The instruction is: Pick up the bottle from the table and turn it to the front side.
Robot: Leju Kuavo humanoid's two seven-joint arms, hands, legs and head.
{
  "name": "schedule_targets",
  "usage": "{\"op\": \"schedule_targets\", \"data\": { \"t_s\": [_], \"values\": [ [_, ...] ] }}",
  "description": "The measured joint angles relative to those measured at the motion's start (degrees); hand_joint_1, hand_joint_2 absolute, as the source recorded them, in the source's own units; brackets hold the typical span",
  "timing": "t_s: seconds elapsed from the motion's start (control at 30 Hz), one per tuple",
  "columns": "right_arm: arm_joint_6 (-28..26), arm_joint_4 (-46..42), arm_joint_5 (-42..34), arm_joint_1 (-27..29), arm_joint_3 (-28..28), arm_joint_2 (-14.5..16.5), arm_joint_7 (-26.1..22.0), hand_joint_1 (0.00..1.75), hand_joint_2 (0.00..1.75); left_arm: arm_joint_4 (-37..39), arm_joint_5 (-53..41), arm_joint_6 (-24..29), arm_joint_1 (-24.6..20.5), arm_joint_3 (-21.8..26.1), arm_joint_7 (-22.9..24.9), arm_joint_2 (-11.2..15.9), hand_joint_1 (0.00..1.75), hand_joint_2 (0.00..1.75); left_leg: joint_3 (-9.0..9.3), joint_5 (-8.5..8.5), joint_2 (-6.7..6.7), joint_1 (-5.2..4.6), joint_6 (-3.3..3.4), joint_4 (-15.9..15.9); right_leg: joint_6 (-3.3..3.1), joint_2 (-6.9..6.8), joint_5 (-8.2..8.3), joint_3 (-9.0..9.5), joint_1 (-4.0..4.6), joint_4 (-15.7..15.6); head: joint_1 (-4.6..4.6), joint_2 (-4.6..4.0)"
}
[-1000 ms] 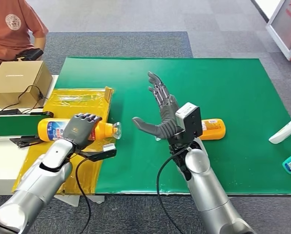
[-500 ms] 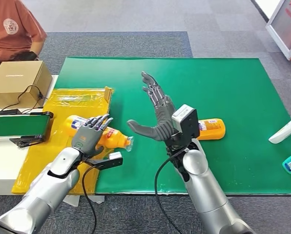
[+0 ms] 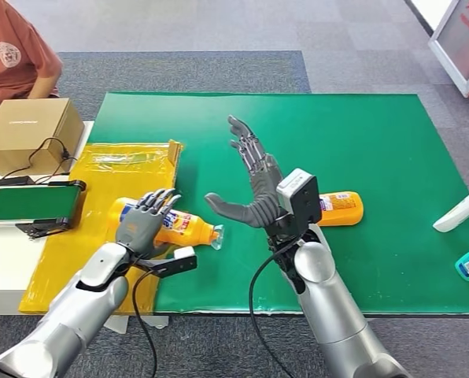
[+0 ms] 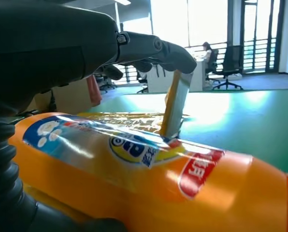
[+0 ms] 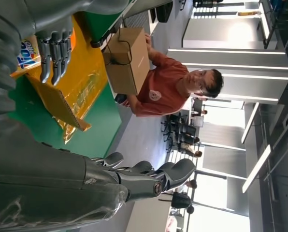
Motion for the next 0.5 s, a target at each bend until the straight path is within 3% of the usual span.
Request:
{"op": "schedule_targets", "data": {
  "t_s": [0.5],
  "values": [
    [-0.8, -0.1, 0.6, 0.7, -0.2, -0.3, 0.0, 0.00, 1.75, -6.8, 6.5, -0.2, 3.2, 2.8, -1.6, 1.9, 0.00, 1.75, 0.00, 0.00, 0.00, 0.00, 0.00, 0.0, 0.00, 0.00, 0.00, 0.00, 0.00, 0.0, 0.00, 0.00]
  ]
}}
